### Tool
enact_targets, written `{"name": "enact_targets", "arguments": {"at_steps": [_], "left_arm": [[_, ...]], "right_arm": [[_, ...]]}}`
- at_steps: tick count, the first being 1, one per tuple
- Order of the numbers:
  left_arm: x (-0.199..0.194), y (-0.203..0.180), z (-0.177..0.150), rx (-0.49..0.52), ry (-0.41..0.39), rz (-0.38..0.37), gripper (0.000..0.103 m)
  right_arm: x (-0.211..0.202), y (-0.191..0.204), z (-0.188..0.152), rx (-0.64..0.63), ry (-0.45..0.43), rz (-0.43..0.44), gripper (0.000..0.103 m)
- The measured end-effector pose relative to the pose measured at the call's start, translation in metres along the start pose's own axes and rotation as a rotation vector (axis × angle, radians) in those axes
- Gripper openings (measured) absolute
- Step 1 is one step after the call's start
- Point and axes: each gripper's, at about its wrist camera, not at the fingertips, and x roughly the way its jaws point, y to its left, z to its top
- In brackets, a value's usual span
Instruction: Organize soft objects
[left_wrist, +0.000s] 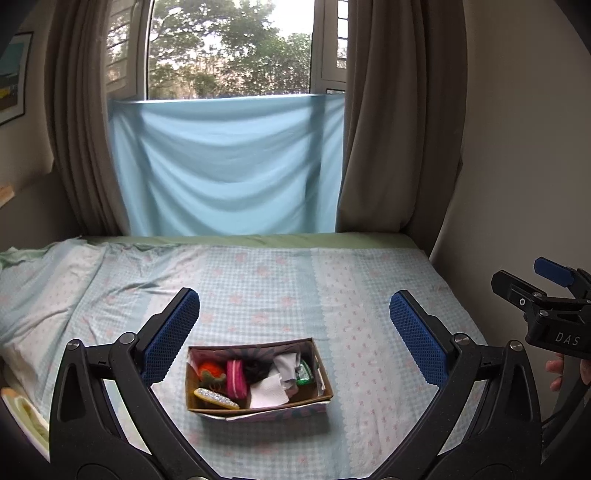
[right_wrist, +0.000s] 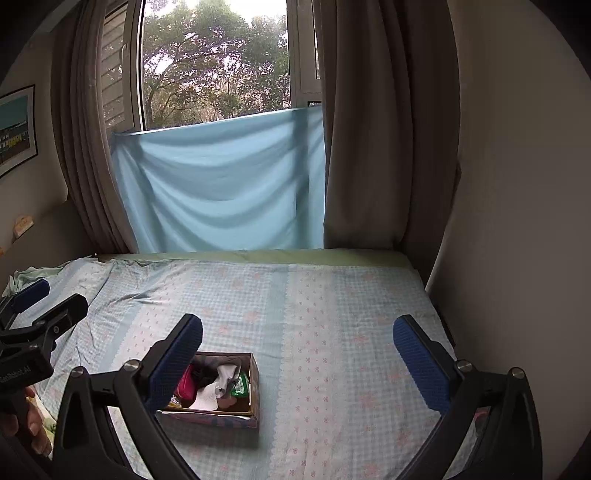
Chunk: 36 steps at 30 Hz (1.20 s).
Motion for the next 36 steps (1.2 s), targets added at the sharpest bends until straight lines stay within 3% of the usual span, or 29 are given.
{"name": "enact_targets", "arguments": {"at_steps": [15, 36], "left_arm": [[-0.006, -0.030, -0.009, 0.015, -0.009, 0.004, 0.103], [-0.009, -0.035, -0.014, 0.024, -0.013, 0.018, 0.103]], "right_arm": [[-0.012, -0.028, -0.004, 0.028, -0.003, -0.038, 0.103], [-0.016, -0.032, -0.003, 0.031, -0.002, -0.039, 0.103]]}}
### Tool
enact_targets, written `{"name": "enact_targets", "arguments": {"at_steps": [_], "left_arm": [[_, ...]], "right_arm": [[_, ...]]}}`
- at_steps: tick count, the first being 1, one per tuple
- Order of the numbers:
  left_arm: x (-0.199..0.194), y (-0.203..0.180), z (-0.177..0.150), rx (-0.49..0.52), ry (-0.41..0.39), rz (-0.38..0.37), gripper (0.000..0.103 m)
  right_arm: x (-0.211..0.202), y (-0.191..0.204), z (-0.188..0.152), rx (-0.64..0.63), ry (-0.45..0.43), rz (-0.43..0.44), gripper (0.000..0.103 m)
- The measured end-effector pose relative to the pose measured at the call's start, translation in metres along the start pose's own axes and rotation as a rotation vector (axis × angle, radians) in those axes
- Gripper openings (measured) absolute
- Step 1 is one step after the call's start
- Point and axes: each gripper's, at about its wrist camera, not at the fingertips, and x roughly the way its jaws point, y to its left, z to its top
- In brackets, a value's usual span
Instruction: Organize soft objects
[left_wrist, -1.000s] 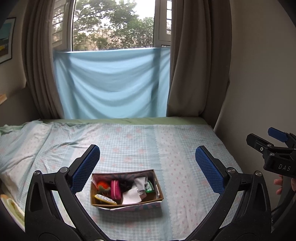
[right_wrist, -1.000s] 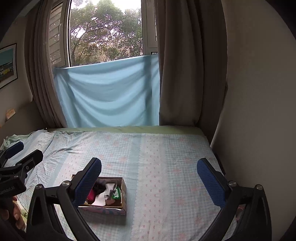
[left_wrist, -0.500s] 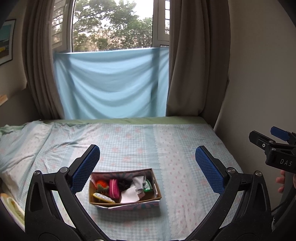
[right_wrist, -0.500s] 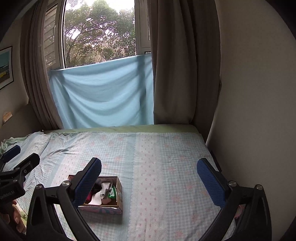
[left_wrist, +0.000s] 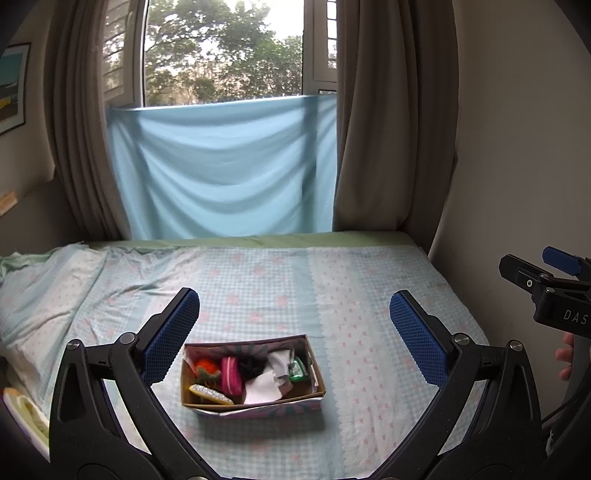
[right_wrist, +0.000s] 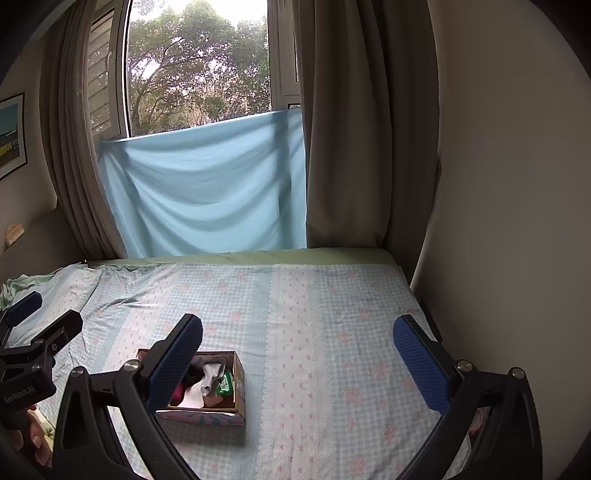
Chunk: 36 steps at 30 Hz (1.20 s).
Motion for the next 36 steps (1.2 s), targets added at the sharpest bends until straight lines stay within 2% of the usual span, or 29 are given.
{"name": "enact_targets", "arguments": {"at_steps": [26, 36], "left_arm": [[0.001, 0.001, 0.001, 0.017, 0.002, -0.006, 0.103], [0.008, 0.005, 0.003, 0.018, -0.014, 0.018, 0.103]], "right_arm": [[0.001, 0.002, 0.002, -0.001, -0.002, -0.017, 0.103], [0.007, 0.006, 0.004, -0.002, 0.003, -0.028, 0.103]]}}
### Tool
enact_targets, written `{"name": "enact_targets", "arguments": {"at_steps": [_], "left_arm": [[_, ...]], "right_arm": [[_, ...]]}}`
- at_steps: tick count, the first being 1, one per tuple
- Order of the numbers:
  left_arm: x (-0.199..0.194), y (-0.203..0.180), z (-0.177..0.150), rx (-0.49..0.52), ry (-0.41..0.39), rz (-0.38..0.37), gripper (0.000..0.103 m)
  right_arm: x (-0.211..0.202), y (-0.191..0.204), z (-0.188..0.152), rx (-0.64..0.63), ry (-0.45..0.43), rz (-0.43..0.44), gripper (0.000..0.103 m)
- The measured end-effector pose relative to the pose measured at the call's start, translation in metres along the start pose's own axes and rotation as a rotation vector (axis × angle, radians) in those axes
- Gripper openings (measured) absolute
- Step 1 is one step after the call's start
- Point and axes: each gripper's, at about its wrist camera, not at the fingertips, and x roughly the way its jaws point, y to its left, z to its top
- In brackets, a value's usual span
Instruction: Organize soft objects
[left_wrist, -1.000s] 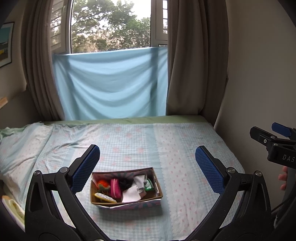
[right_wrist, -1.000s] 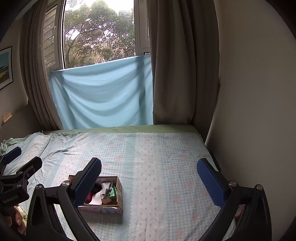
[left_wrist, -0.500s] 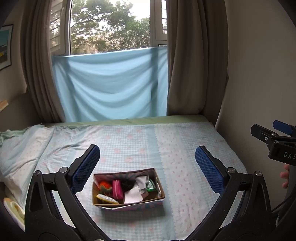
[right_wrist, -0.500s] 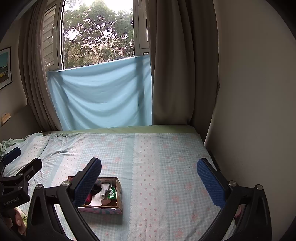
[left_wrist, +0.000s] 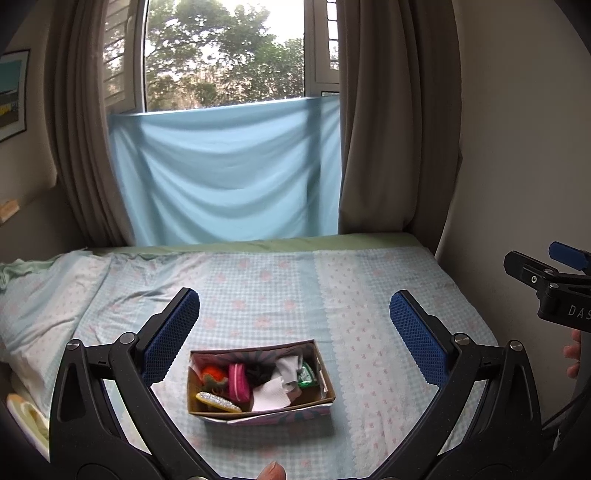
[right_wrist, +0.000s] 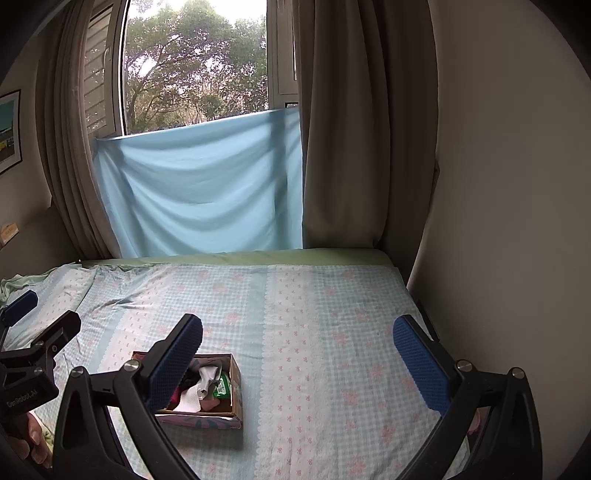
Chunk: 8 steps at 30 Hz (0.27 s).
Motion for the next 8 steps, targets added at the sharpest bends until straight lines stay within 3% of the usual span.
{"name": "enact_targets", "arguments": {"at_steps": [8], "left_arm": [[0.017, 0.006, -0.004, -0.023, 0.010, -0.024, 0.103]], "right_arm": [[0.019, 0.007, -0.003, 0.001, 0.043, -0.015, 0.103]]}}
